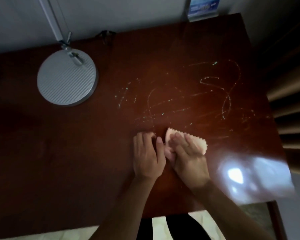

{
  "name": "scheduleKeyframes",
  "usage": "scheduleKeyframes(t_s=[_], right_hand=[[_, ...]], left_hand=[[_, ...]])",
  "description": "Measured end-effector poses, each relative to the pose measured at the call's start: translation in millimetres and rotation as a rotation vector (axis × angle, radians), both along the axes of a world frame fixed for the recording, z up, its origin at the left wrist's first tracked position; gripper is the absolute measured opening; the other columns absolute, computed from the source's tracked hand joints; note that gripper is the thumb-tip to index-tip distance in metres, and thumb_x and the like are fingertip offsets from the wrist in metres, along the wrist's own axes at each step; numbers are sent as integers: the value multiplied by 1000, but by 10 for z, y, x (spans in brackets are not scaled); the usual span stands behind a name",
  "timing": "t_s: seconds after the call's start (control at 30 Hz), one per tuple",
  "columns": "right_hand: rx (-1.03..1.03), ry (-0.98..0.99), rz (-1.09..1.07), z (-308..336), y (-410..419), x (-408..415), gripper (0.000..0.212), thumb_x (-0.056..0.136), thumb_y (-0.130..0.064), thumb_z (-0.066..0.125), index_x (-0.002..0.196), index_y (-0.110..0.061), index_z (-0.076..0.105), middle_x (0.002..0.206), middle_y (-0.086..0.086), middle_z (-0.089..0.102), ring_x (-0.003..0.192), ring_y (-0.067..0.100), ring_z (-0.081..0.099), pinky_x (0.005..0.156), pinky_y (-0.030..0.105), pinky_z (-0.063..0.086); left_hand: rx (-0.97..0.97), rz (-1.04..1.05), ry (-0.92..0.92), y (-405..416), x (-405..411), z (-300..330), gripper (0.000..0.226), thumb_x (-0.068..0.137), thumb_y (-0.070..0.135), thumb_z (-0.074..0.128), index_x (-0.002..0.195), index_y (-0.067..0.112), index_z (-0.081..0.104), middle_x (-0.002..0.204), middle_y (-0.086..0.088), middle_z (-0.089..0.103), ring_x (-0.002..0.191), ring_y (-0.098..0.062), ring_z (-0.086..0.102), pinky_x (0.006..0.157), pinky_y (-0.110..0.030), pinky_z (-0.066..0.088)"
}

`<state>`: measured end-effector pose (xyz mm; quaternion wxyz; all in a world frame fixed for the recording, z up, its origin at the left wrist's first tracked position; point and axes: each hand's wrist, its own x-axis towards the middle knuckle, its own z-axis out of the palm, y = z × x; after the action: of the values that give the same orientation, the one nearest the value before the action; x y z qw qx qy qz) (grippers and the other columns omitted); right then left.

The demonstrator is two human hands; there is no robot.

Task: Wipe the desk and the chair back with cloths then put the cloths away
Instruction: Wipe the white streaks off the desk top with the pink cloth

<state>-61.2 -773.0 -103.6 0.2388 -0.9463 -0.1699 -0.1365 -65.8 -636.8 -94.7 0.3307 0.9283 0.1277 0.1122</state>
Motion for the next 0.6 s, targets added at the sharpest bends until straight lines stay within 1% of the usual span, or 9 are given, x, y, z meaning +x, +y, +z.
scheduleKeyframes(t_s=[0.07, 0.13, 0.17, 0.23, 0.3, 0.37, 0.47, 0.53, 0.6], right_hand=[[3, 30, -98, 12, 69, 223, 38, 94, -38, 56, 109, -8, 72, 120, 10, 68, 127, 16, 47, 97, 43, 52], [-16, 141, -91, -14, 266, 324, 42, 94, -34, 50, 120, -6, 66, 128, 14, 63, 128, 30, 49, 98, 50, 49], [-27, 173, -51, -24, 350, 304, 43, 94, -29, 46, 126, -6, 63, 132, 14, 59, 131, 31, 44, 101, 50, 47], [-22, 161, 69, -18, 391, 211, 40, 94, -21, 45, 128, -6, 60, 137, 11, 54, 140, 20, 28, 114, 38, 33], [8, 111, 157, 43, 312, 68, 38, 91, -17, 49, 123, -3, 63, 132, 6, 56, 141, 8, 18, 117, 28, 25], [16, 108, 152, 63, 243, -69, 37, 97, -26, 48, 120, -3, 66, 129, 7, 61, 138, 7, 28, 111, 34, 36], [32, 91, 92, 26, 361, -42, 47, 104, -38, 40, 115, -4, 70, 124, 6, 66, 128, 15, 48, 103, 40, 46], [20, 69, 131, -1, 561, 133, 43, 104, -33, 42, 112, -3, 71, 122, 7, 68, 124, 19, 54, 99, 45, 49], [17, 148, 150, 7, 829, 365, 37, 99, -23, 42, 118, -4, 67, 126, 11, 65, 126, 24, 51, 98, 48, 50]], left_hand=[[-37, 5, -18, -14, 4, 27, 32, 98, 34, 42, 97, 7, 61, 94, -5, 57, 87, -21, 52, 81, -30, 41], [-87, 8, -16, 7, -17, 22, 35, 98, 36, 42, 101, 8, 61, 97, -5, 58, 90, -20, 54, 82, -28, 42], [-108, 7, -33, 18, -26, 26, 35, 98, 37, 42, 101, 8, 61, 98, -5, 58, 90, -20, 54, 82, -27, 41], [-150, -3, -44, 48, -26, 30, 34, 96, 37, 45, 100, 7, 61, 97, -3, 57, 90, -17, 53, 82, -23, 40], [-190, -20, -43, 82, -39, 59, 35, 94, 38, 48, 99, 7, 61, 97, -1, 55, 90, -13, 51, 83, -20, 39], [-212, -25, -56, 177, -46, 85, 32, 92, 38, 50, 97, 8, 61, 98, 0, 55, 93, -11, 49, 84, -21, 40], [-144, 60, -51, 451, -8, 78, 29, 91, 36, 50, 97, 10, 61, 98, 0, 56, 94, -14, 49, 87, -32, 42], [-81, 86, -46, 607, 25, 19, 28, 93, 33, 49, 96, 8, 61, 96, -3, 57, 91, -19, 51, 85, -40, 45], [-14, 41, -50, 663, 41, -26, 29, 96, 32, 47, 94, 6, 61, 92, -6, 58, 85, -24, 52, 80, -43, 45]])
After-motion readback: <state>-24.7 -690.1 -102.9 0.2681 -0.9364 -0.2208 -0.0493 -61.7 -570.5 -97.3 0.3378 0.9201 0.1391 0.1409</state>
